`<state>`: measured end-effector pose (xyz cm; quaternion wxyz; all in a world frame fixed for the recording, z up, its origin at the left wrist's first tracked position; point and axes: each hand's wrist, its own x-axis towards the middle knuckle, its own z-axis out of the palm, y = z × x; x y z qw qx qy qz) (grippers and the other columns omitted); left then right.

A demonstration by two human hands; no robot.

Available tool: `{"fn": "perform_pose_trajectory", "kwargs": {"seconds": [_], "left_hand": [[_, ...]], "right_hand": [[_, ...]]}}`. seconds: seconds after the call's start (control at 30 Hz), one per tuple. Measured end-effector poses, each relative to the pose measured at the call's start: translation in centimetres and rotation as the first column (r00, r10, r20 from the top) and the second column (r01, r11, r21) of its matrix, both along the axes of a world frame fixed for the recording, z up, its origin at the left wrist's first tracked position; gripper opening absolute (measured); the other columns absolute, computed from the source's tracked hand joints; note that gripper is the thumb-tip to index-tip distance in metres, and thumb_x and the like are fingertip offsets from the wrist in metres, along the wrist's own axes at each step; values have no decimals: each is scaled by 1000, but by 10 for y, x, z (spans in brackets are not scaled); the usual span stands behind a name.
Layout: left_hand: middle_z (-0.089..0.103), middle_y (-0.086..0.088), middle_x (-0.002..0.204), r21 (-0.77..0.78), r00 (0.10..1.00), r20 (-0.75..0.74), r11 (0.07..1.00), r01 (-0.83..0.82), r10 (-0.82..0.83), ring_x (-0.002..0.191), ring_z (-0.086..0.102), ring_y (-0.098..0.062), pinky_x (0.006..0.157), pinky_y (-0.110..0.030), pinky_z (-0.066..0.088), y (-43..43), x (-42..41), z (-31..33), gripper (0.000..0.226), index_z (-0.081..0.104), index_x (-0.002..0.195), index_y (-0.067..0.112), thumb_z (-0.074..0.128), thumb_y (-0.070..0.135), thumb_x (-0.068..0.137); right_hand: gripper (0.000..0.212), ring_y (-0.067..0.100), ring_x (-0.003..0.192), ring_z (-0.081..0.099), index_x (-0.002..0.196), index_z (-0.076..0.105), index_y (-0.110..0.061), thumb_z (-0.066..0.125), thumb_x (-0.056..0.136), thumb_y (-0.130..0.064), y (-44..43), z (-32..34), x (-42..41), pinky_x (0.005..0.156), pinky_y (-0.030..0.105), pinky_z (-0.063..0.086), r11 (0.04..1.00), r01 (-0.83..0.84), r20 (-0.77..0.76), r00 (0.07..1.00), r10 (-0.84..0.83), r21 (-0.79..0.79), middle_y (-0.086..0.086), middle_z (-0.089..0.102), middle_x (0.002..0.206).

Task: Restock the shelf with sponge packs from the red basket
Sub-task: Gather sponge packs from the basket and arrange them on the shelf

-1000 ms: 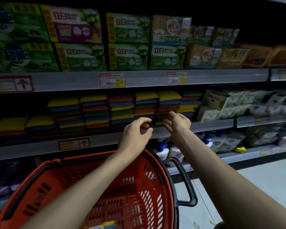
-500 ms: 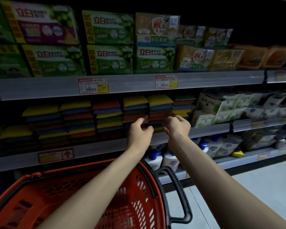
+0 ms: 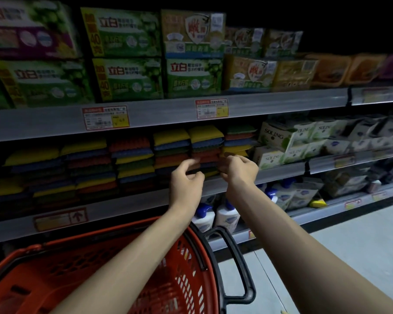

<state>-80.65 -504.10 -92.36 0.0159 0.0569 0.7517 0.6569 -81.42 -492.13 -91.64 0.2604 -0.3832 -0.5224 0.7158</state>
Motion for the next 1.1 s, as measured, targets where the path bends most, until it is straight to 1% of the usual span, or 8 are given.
{"fn": "perform_pose_trajectory", "kwargs": {"seconds": [0.1, 0.2, 0.4, 0.53, 0.63, 0.73, 1.0, 1.1], "left_hand": [[70, 11, 95, 20, 999, -4, 999, 35, -35, 89, 71, -15, 74, -27, 53, 11, 1, 2, 28, 68, 106, 30, 57, 5, 97], [71, 10, 94, 9, 998, 18, 998, 65, -65, 95, 72, -18, 81, -33, 56, 26, 0, 5, 25, 67, 109, 26, 57, 7, 98], [60, 16, 87, -38, 995, 54, 996, 85, -83, 100, 71, -28, 92, -50, 57, 50, -3, 9, 45, 54, 143, 10, 56, 10, 98], [51, 21, 85, -20, 995, 78, 998, 61, -59, 101, 71, -28, 95, -51, 56, 60, -2, 9, 52, 46, 150, 10, 55, 8, 99], [44, 20, 76, -27, 996, 76, 999, 45, -43, 89, 68, -24, 92, -54, 57, 64, 0, 9, 52, 46, 151, 11, 53, 7, 99], [54, 12, 73, -44, 996, 70, 997, 58, -55, 79, 60, -18, 87, -50, 57, 69, -1, 7, 52, 46, 150, 16, 52, 8, 99], [58, 7, 76, -44, 995, 69, 996, 72, -69, 76, 58, -19, 69, -33, 49, 72, -3, 0, 52, 47, 149, 17, 51, 8, 99], [55, 9, 76, -59, 996, 63, 996, 72, -69, 78, 57, -20, 72, -31, 47, 73, -5, -1, 52, 46, 150, 16, 52, 9, 99]], "right_hand": [[21, 23, 79, 71, 107, 72, -12, 65, 88, -10, 16, -3, 3, 77, 39, 60, 999, 38, 3, 999, -38, -40, 7, 74, 86], [20, 18, 66, 64, 108, 68, -13, 65, 90, -4, 32, -5, 6, 64, 30, 51, 997, 54, -39, 998, -57, -57, 8, 72, 82], [25, 25, 97, 71, 109, 65, -25, 70, 88, -13, 40, -6, 0, 94, 44, 58, 996, 84, -51, 995, -83, 28, 3, 73, 100], [33, 23, 100, 68, 121, 69, -20, 69, 88, -15, 42, -5, -1, 99, 49, 56, 995, 87, -59, 995, -83, 57, -4, 71, 100], [22, 24, 91, 67, 81, 64, -30, 63, 89, -10, 44, -4, 0, 93, 51, 58, 993, 92, -53, 995, -89, 70, -11, 66, 83], [28, 28, 89, 68, 69, 60, -32, 60, 86, -10, 47, -4, 0, 88, 54, 59, 985, 112, -32, 994, -109, 128, -7, 69, 81], [22, 25, 78, 63, 94, 71, -23, 57, 87, -8, 57, -5, -3, 84, 51, 59, 972, 82, 0, 996, -84, 219, 3, 71, 85], [23, 25, 82, 65, 88, 68, -27, 57, 88, -7, 58, -7, -4, 85, 48, 58, 974, 75, -3, 997, -76, 212, 3, 72, 88]]}}
